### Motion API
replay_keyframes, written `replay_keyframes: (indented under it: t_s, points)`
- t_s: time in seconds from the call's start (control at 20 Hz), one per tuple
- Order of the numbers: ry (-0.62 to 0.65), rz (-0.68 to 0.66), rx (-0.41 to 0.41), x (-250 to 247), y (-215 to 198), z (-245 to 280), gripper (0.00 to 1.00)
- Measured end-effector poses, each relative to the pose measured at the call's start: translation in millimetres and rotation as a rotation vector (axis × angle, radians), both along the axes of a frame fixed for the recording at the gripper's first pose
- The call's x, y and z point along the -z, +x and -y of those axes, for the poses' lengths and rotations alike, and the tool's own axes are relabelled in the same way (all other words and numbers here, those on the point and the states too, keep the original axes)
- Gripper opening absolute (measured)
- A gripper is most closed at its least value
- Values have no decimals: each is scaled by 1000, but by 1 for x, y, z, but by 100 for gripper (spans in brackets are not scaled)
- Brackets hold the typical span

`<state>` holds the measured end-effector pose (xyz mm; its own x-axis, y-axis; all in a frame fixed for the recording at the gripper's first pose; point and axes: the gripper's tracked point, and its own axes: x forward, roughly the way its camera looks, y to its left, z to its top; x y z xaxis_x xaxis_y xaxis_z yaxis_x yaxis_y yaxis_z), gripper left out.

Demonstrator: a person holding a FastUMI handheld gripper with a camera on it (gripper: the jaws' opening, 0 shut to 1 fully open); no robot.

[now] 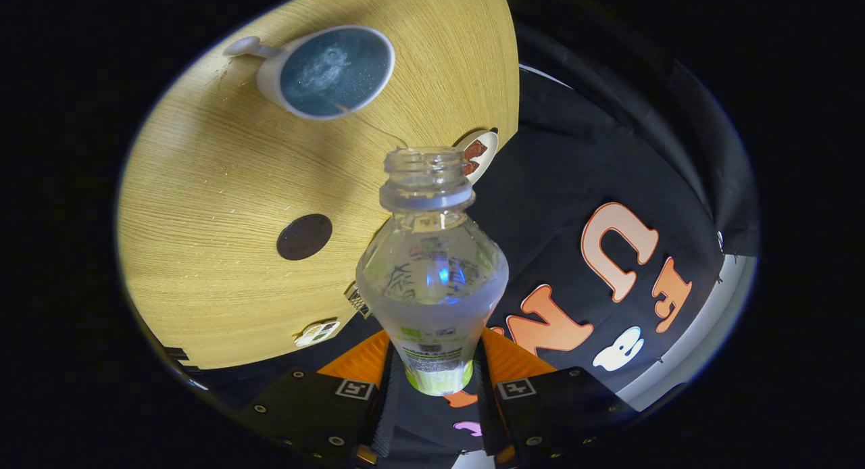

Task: Take the bottle from table, then pour the juice into the cup, finally place the bottle on the coaster

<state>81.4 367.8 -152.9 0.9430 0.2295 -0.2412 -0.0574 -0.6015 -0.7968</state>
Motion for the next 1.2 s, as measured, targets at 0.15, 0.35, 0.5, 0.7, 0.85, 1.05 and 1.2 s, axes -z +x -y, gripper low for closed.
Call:
replay_keyframes:
  t_s: [0.15,0.35,0.5,0.7,0.85,1.05,1.2]
  points:
    - [-3,-1,-8,0,-3,-2,51]
    - [-16,7,-17,2,-3,-4,51]
    - [-17,-3,-17,9,-2,-3,51]
    - [-8,-11,-26,18,-7,-4,52]
    - [36,-29,-13,28,-10,-1,52]
    - [131,-64,17,46,-18,5,52]
    - [234,-104,48,60,-24,9,52]
